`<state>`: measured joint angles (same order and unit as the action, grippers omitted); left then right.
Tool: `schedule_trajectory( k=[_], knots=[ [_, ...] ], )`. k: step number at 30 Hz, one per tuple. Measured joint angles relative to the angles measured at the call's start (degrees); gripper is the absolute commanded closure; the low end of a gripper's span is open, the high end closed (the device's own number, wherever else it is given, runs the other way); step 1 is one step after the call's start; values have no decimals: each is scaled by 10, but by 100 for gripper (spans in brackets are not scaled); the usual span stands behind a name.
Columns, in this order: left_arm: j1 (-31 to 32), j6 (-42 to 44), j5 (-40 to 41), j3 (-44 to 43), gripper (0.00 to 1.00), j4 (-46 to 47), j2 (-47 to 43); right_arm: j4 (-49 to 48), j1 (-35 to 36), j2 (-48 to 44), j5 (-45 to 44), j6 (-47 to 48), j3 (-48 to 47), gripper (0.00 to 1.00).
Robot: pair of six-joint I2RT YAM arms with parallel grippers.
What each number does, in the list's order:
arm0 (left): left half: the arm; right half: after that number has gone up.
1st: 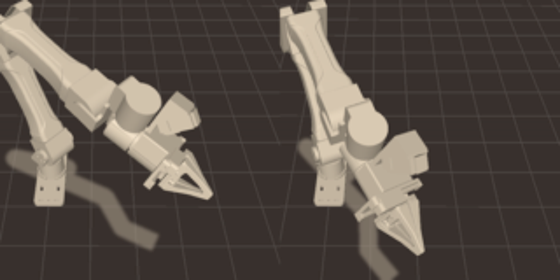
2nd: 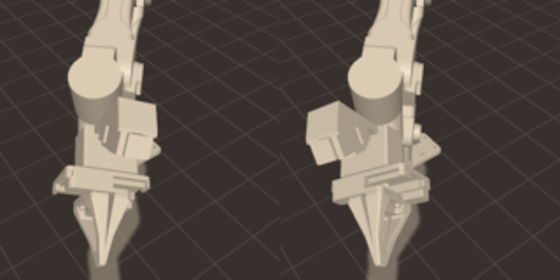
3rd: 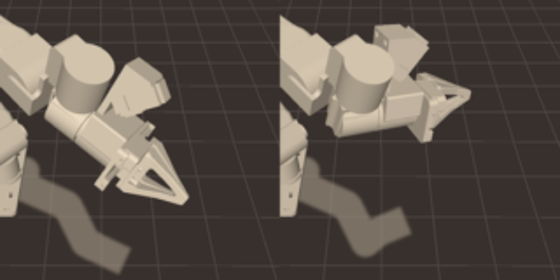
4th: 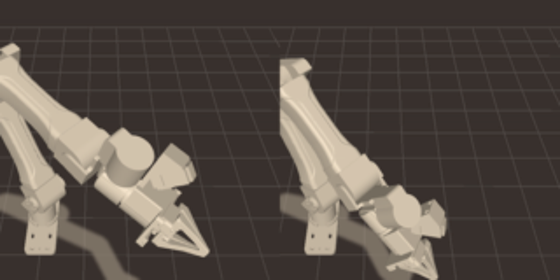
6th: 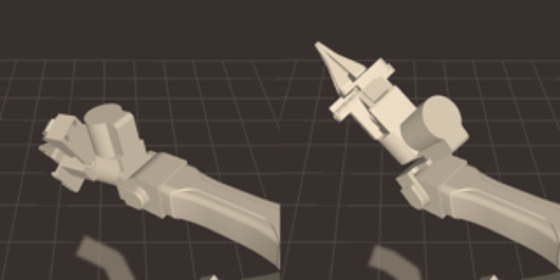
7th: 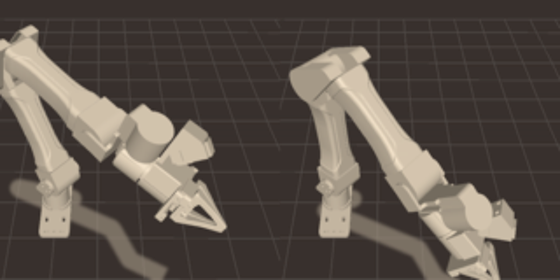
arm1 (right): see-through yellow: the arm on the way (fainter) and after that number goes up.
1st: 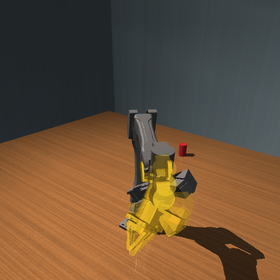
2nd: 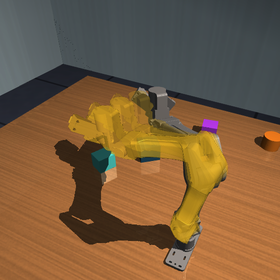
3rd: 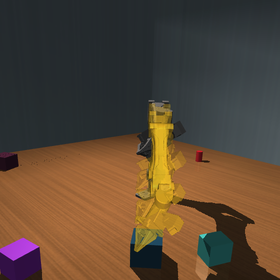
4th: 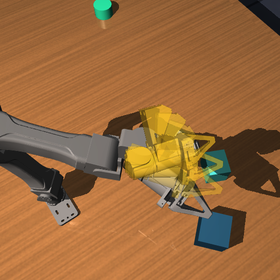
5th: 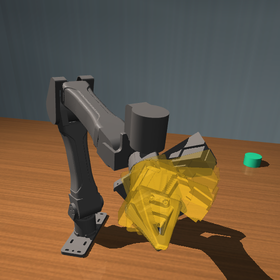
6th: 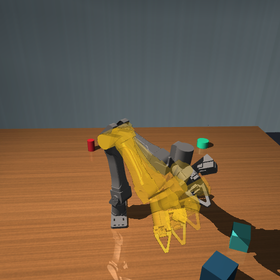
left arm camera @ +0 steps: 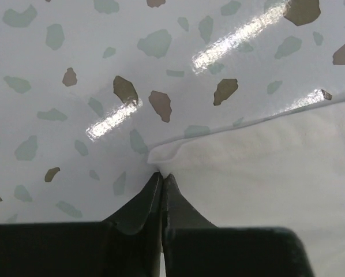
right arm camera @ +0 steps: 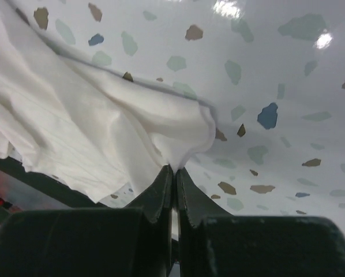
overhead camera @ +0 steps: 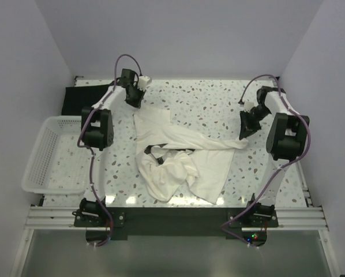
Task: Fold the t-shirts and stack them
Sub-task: Flatten the tshirt out
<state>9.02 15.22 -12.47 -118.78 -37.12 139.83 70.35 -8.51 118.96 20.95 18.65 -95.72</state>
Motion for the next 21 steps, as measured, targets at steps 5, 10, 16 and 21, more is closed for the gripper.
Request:
schedule_trajectory(
  k=[5, 10, 16, 21],
  knots=[
    [-10, 2, 42, 24, 100, 1, -18, -43, 1, 38, -7, -52, -11, 100],
    [-41, 3, 104, 30, 100, -2, -23, -76, 2, 44, -31, -87, -18, 87],
    [-59, 4, 158, 42, 100, -3, -34, -90, -1, 38, -41, -97, -30, 49],
    [-57, 4, 164, 43, 100, -9, -35, -101, -15, -29, -16, -53, -7, 53]
  ],
)
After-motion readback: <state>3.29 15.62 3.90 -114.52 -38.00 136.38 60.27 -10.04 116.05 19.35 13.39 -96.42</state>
